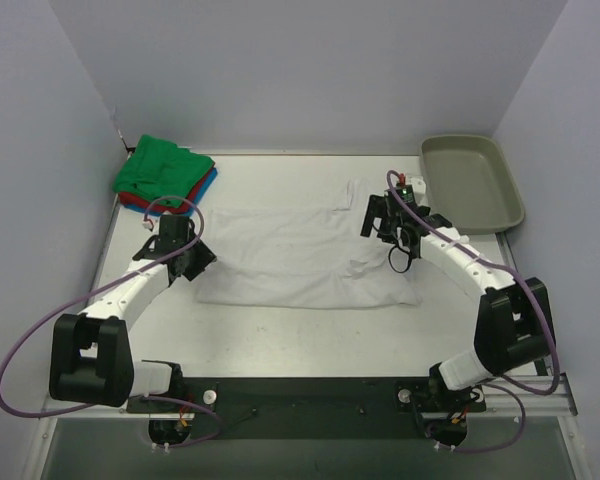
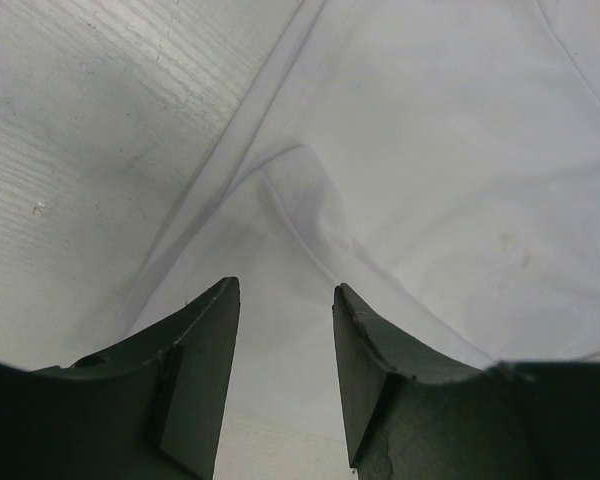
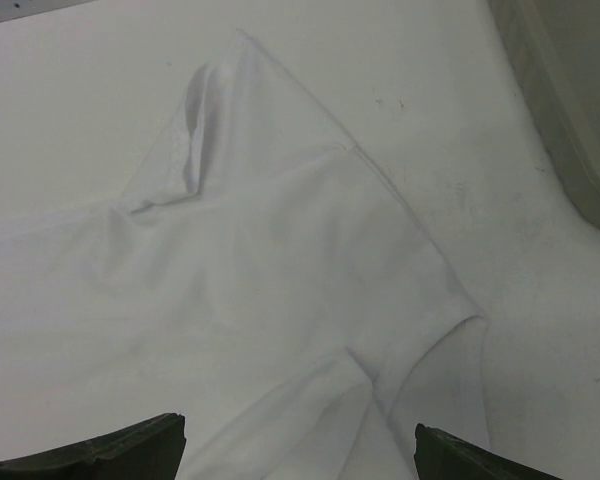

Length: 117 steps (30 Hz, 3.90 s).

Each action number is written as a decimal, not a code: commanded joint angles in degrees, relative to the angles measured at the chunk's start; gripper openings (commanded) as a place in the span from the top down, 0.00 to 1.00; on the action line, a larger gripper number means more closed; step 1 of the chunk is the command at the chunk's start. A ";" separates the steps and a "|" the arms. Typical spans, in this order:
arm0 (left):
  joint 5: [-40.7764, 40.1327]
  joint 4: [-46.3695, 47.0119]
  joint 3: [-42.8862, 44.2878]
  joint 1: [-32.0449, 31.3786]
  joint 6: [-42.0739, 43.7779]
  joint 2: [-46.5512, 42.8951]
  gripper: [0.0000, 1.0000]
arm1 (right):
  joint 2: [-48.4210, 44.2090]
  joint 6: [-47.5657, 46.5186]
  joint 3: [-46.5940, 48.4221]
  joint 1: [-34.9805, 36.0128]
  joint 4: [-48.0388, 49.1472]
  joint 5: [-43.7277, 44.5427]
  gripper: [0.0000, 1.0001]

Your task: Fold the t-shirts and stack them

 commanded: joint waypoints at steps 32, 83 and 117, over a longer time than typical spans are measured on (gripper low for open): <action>0.17 1.40 -1.98 -3.81 -0.16 -2.93 0.48 | 7.23 10.76 -3.95 13.21 3.93 -7.75 0.00; -0.45 2.27 -1.80 -6.61 1.42 1.64 0.48 | -9.73 3.90 -15.71 8.38 -4.25 0.87 0.00; -8.98 -12.66 -3.54 -14.71 -2.70 8.51 0.56 | -8.13 23.66 -25.47 15.91 -10.82 3.06 0.00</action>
